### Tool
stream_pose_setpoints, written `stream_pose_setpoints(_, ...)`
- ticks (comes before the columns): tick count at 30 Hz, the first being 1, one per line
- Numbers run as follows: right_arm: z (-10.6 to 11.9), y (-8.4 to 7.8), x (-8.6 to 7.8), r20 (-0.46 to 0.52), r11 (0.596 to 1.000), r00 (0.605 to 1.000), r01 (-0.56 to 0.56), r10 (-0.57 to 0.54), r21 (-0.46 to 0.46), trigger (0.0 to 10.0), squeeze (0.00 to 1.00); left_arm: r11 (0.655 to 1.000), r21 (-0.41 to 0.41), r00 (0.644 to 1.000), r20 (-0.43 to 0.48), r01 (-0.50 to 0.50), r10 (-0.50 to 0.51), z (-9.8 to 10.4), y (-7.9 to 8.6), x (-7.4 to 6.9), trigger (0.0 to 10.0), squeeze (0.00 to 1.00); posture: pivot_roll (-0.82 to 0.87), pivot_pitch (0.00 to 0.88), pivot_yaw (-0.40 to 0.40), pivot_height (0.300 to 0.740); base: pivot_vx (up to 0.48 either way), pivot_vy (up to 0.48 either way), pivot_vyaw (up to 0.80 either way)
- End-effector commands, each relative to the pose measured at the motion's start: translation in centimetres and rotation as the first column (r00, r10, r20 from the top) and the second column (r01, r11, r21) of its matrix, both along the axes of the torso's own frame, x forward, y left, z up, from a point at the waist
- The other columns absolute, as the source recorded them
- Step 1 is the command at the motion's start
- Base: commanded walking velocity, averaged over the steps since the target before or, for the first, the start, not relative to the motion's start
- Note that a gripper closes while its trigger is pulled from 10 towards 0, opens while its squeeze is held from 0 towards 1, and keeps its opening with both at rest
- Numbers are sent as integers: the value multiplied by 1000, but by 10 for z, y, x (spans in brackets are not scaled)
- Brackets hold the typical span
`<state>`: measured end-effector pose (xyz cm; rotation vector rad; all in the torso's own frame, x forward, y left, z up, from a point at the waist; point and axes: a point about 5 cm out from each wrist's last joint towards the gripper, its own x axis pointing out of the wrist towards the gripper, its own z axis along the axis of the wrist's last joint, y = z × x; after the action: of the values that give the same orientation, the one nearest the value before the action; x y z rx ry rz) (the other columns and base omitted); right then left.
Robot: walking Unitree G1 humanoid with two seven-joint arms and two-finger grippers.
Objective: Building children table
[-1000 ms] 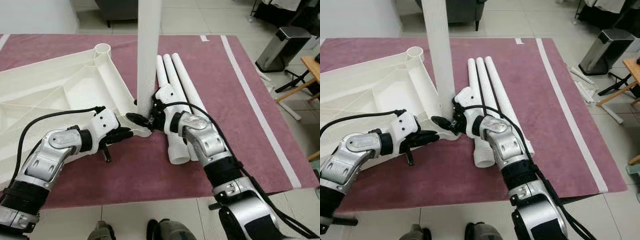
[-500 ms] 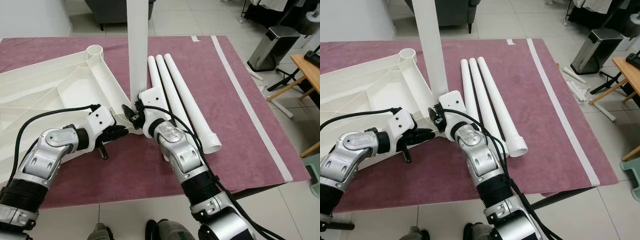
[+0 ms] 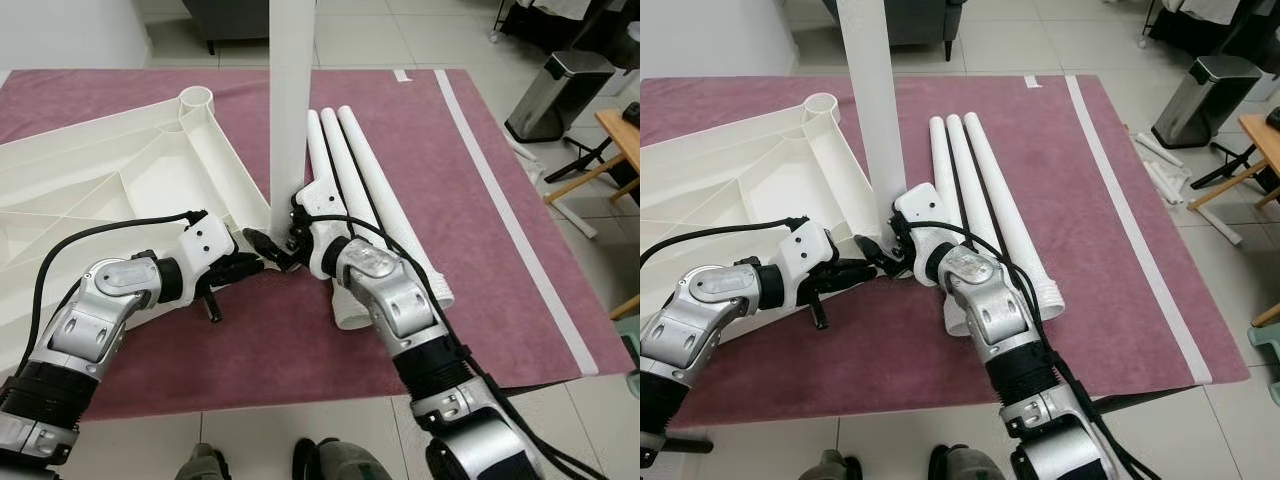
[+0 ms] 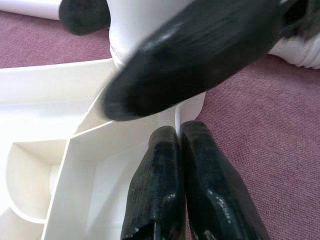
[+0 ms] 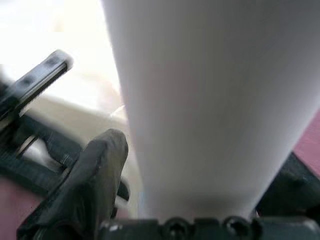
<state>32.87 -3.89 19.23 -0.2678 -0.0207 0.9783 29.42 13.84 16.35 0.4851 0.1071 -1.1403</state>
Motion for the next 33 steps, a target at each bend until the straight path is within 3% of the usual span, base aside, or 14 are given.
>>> stream_pose_setpoints(1, 2, 9, -3, -3, 994, 994, -107, 107, 0, 10000, 0, 989, -11, 983, -109, 145, -146, -19, -15, -16, 0, 0, 100, 176, -31, 740, 0, 0, 0)
stream_pose_setpoints(6, 4, -11, 17, -8, 990, 991, -136, 136, -42, 10000, 0, 989, -10, 983, -111, 149, -149, -19, -15, -16, 0, 0, 105, 178, -29, 740, 0, 0, 0)
stream_pose_setpoints(11, 5, -20, 23, -32, 976, 978, -208, 206, -62, 10000, 0, 989, -8, 983, -112, 147, -147, -19, -14, -17, 0, 0, 110, 179, -30, 740, 0, 0, 0)
stream_pose_setpoints(12, 5, -21, 23, -40, 973, 974, -225, 223, -60, 6863, 0, 989, -8, 983, -113, 146, -146, -19, -14, -17, 0, 0, 112, 179, -30, 740, 0, 0, 0)
stream_pose_setpoints(13, 4, -19, 22, -47, 972, 973, -229, 227, -43, 0, 0, 989, -9, 983, -113, 144, -145, -19, -14, -17, 0, 0, 113, 179, -31, 740, 0, 0, 0)
stream_pose_setpoints(20, 0, -12, 17, -51, 977, 976, -213, 213, -1, 0, 0, 990, -10, 984, -113, 141, -141, -19, -14, -17, 0, 0, 112, 181, -30, 740, 0, 0, 0)
stream_pose_setpoints(24, -16, 1, 13, -43, 999, 998, -47, 47, -7, 0, 0, 990, -13, 983, -113, 141, -142, -18, -14, -18, 0, 0, 108, 183, -30, 740, 0, 0, 0)
stream_pose_setpoints(28, -24, 6, 12, -70, 998, 995, 67, -67, -10, 0, 0, 990, -13, 983, -113, 142, -143, -19, -15, -18, 0, 0, 105, 183, -29, 740, 0, 0, 0)
stream_pose_setpoints(29, -32, 8, 12, -94, 973, 968, 232, -232, -17, 0, 0, 990, -14, 983, -114, 144, -144, -19, -15, -18, 0, 0, 100, 183, -29, 740, 0, 0, 0)
stream_pose_setpoints(31, -32, 8, 12, -94, 973, 968, 232, -232, -17, 0, 0, 990, -14, 983, -114, 144, -144, -19, -15, -18, 0, 0, 100, 183, -29, 740, 0, 0, 0)
stream_pose_setpoints(32, -46, 9, 8, -180, 846, 830, 532, -528, -30, 0, 0, 989, -16, 982, -116, 149, -149, -19, -17, -18, 0, 0, 94, 183, -25, 740, 0, 0, 0)
stream_pose_setpoints(33, -46, 9, 8, -180, 846, 830, 532, -528, -30, 0, 0, 989, -16, 982, -116, 149, -149, -19, -17, -18, 0, 0, 94, 183, -25, 740, 0, 0, 0)
